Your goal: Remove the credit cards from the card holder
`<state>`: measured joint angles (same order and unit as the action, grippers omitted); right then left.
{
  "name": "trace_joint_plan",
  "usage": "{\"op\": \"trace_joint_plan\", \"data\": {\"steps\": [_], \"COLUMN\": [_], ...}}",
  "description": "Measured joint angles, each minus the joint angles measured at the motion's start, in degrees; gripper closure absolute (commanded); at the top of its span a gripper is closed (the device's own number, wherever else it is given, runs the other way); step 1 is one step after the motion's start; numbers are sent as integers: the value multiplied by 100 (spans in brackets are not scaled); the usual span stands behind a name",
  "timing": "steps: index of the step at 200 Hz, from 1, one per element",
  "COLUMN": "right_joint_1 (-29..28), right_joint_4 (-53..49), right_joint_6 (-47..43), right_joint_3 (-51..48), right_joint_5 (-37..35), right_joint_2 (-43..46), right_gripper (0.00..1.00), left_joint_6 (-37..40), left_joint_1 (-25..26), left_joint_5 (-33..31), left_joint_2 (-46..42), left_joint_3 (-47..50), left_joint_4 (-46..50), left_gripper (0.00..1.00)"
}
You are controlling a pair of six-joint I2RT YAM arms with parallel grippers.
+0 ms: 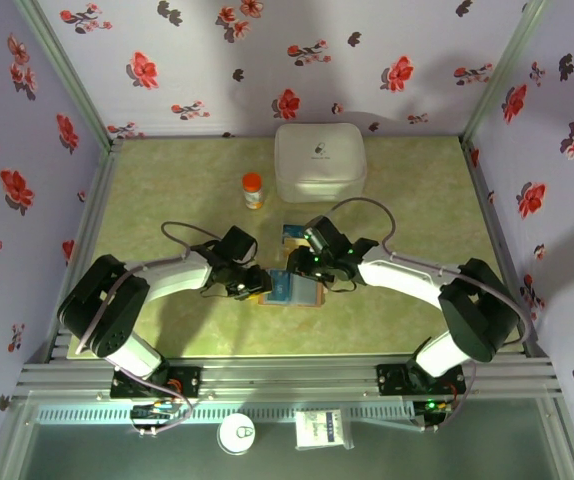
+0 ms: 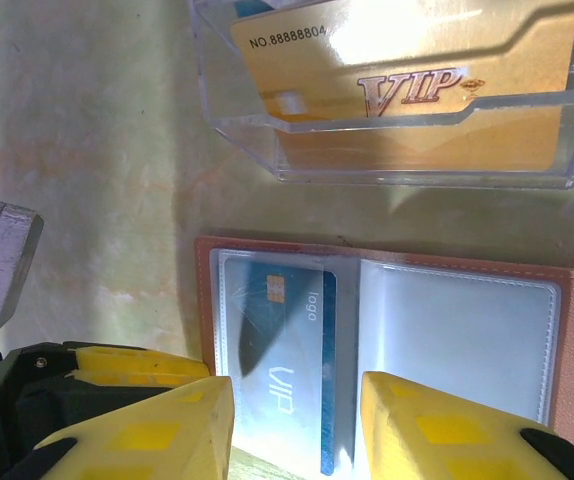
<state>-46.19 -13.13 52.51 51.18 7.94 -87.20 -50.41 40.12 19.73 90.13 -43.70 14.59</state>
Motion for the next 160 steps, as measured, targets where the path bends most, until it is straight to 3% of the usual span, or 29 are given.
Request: {"op": "trace_joint_plan", "data": {"steps": [42,109,160], "right_joint_1": [-26,-33,-37], "right_joint_4": [2,11,133], "right_joint_6": [0,0,0], "right_joint_3": [11,11,11], "right_joint_5": [0,2,70], "right_joint_2": [-20,-39,-168], "right_gripper": [62,62,63], "left_joint_6": [-15,146,264], "left_joint_1": [4,-57,-118], "left_joint_5": [-4,-74,-94], "left_joint_2": [-42,0,219], "left_joint_3": [-13,-354,-422], "left_joint_4": [24,177,214], "left_gripper": [69,81,82]}}
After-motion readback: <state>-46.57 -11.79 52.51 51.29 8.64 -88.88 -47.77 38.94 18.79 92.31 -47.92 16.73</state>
